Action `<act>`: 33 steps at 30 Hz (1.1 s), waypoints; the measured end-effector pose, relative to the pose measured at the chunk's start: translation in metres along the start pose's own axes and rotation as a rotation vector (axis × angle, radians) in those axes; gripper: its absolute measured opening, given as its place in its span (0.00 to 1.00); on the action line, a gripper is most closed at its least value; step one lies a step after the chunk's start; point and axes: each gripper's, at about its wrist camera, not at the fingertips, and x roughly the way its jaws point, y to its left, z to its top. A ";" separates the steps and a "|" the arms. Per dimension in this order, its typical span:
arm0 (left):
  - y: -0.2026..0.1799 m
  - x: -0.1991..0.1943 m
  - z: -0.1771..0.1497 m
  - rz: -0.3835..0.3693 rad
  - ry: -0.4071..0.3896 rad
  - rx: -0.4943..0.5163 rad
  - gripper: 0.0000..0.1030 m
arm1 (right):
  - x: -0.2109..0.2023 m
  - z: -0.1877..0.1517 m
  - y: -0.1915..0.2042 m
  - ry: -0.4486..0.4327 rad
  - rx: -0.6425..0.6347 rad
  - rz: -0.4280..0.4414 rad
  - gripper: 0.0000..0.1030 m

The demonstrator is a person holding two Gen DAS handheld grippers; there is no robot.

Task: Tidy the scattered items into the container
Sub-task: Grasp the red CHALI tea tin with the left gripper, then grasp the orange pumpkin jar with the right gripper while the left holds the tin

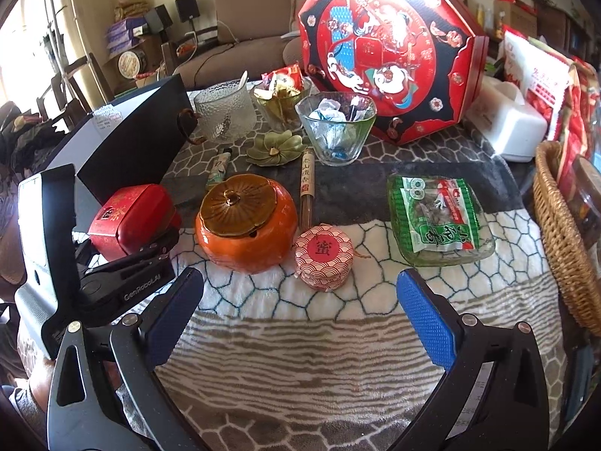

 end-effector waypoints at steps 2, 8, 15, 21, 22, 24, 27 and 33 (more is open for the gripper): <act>0.007 -0.015 -0.003 -0.014 -0.013 -0.005 0.79 | -0.001 0.001 0.004 -0.019 0.000 0.021 1.00; 0.036 -0.064 -0.001 -0.046 -0.049 -0.014 0.79 | 0.009 0.009 0.021 -0.084 -0.023 0.046 1.00; 0.075 -0.095 0.004 -0.027 -0.073 -0.016 0.79 | 0.032 0.002 0.041 -0.112 0.101 -0.057 1.00; 0.105 -0.102 0.006 -0.016 -0.103 -0.031 0.79 | 0.052 -0.010 0.079 -0.152 0.067 -0.183 1.00; 0.109 -0.102 0.005 -0.020 -0.106 -0.035 0.79 | 0.056 -0.008 0.083 -0.151 0.056 -0.194 1.00; 0.114 -0.100 0.003 -0.028 -0.107 -0.039 0.79 | 0.065 -0.005 0.090 -0.139 0.037 -0.212 1.00; 0.121 -0.094 0.003 -0.053 -0.094 -0.059 0.79 | 0.081 0.002 0.088 -0.098 0.055 -0.272 1.00; 0.131 -0.089 0.008 -0.078 -0.085 -0.094 0.79 | 0.103 0.020 0.079 -0.044 0.077 -0.302 1.00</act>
